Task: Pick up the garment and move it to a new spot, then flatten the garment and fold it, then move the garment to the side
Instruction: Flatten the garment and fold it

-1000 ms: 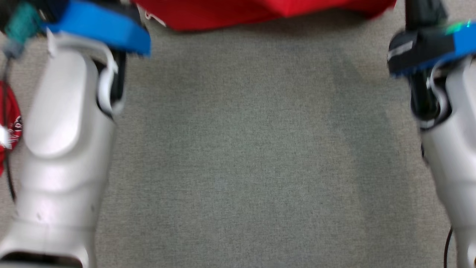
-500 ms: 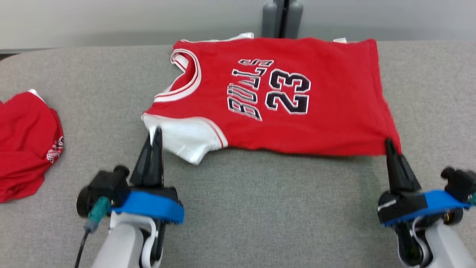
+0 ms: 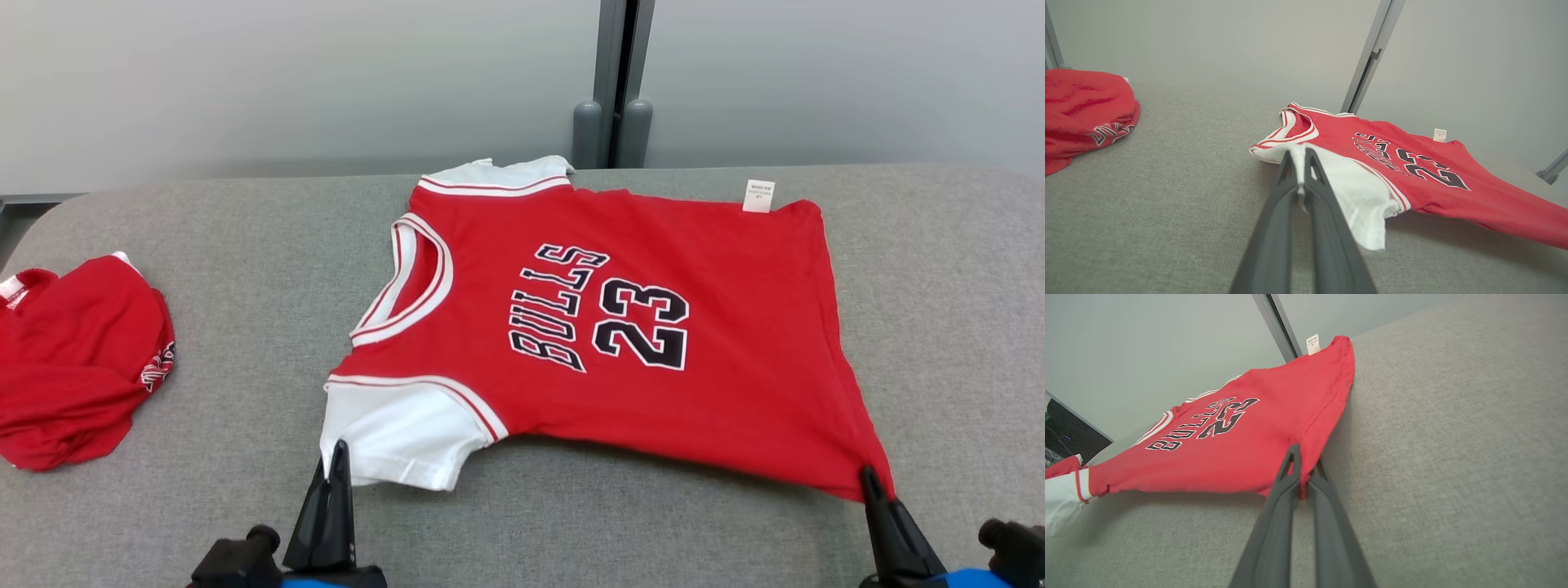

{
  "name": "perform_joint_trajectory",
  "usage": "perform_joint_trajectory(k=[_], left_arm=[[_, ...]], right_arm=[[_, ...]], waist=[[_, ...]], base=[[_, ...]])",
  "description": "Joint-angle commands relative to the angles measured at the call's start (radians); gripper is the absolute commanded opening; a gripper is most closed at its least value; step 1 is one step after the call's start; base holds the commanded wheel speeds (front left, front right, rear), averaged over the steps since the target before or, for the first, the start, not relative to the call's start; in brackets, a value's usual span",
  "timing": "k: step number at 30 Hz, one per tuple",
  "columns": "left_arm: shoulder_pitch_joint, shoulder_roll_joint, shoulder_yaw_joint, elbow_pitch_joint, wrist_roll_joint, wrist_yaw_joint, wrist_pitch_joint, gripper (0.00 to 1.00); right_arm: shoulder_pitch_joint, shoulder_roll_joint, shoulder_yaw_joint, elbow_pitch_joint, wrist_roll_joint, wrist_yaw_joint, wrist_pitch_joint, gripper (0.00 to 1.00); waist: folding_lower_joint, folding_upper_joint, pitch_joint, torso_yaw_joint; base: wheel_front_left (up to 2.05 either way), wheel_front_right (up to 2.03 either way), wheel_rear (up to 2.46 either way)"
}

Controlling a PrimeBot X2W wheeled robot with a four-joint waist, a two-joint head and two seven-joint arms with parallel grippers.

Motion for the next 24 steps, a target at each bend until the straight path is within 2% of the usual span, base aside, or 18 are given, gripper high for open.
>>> perform_joint_trajectory(k=[1, 10, 24], left_arm=[[0.027, 0.010, -0.002, -0.019, 0.008, 0.008, 0.000, 0.00], [0.035, 0.021, -0.018, -0.035, 0.013, 0.011, 0.013, 0.00], [-0.156, 0.066, -0.014, 0.023, 0.027, -0.024, 0.028, 0.00]], right_arm=[[0.042, 0.006, -0.017, -0.031, -0.018, 0.001, 0.021, 0.00], [0.090, 0.042, -0.046, -0.104, -0.058, 0.001, 0.094, 0.00], [-0.024, 0.072, -0.034, -0.138, -0.052, 0.001, 0.159, 0.00]], waist=[[0.0002, 0.0000, -0.004, -0.001], [0.0002, 0.0000, -0.003, -0.006], [0.0002, 0.0000, 0.040, -0.062]], base=[[0.00, 0.00, 0.00], [0.00, 0.00, 0.00], [0.00, 0.00, 0.00]])
